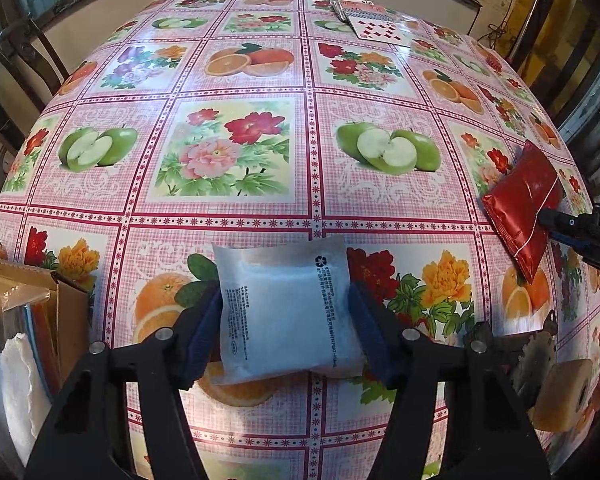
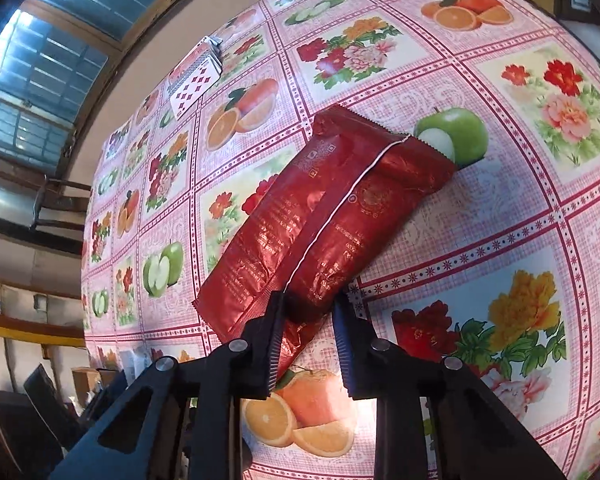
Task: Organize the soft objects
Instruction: 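Grasp the small white sachet with the left tool while the right tool grasps the red foil packet, then lift and carry the white sachet and red packet with both tools to the box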
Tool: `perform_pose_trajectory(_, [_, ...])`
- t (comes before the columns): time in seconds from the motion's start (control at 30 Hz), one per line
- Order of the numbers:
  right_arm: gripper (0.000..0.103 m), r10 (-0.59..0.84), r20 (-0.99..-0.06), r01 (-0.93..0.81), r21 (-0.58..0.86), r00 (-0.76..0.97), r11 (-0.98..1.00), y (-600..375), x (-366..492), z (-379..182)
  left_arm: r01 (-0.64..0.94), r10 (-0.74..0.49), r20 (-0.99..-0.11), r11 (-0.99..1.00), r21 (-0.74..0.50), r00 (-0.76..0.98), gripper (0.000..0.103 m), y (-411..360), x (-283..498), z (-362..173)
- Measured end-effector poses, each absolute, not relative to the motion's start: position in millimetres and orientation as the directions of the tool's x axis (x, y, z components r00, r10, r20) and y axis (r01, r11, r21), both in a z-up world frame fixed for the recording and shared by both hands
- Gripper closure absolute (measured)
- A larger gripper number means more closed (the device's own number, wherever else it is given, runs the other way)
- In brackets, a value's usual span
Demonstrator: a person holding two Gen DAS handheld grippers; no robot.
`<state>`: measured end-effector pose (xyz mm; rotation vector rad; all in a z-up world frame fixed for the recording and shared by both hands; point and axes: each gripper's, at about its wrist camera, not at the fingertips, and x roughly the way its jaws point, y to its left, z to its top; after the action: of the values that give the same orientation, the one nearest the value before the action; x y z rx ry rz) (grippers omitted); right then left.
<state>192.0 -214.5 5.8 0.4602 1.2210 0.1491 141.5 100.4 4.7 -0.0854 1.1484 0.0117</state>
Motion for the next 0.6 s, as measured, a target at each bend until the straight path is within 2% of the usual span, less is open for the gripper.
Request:
perform_pose_trajectory(0.17, [0.090,0.390,-0.833,0.093,0.458,0.392,0.884,-221.4,180.9,8.0,-0.058,-0.055,-0.904,0.994,-0.087,0.424,0.044,103.2,136.5,6.4])
perform_pose_trajectory(0.23, [0.091,0.421,-0.811,0.078,0.490,0.406,0.868,-226.1,172.6,9.9,-0.060,-0.071,-0.900,0.992,-0.107,0.430,0.055,105.5,134.4,7.9])
perform_pose_trajectory(0.37, [0.093,0.461,-0.774,0.046,0.530,0.433,0.847,-233.3,157.0,20.5,-0.060,-0.078,-0.900,0.992,-0.114,0.429,0.063,106.2,130.9,9.5])
perform_pose_trajectory(0.43, [0.093,0.474,-0.761,0.040,0.545,0.442,0.838,-237.2,151.3,25.8,-0.064,-0.081,-0.898,0.991,-0.120,0.432,0.078,108.7,127.5,11.9])
perform_pose_trajectory(0.6, [0.094,0.499,-0.735,0.025,0.572,0.460,0.820,-247.0,139.4,38.1,-0.063,-0.105,-0.899,0.988,-0.144,0.425,0.082,110.8,124.8,12.3])
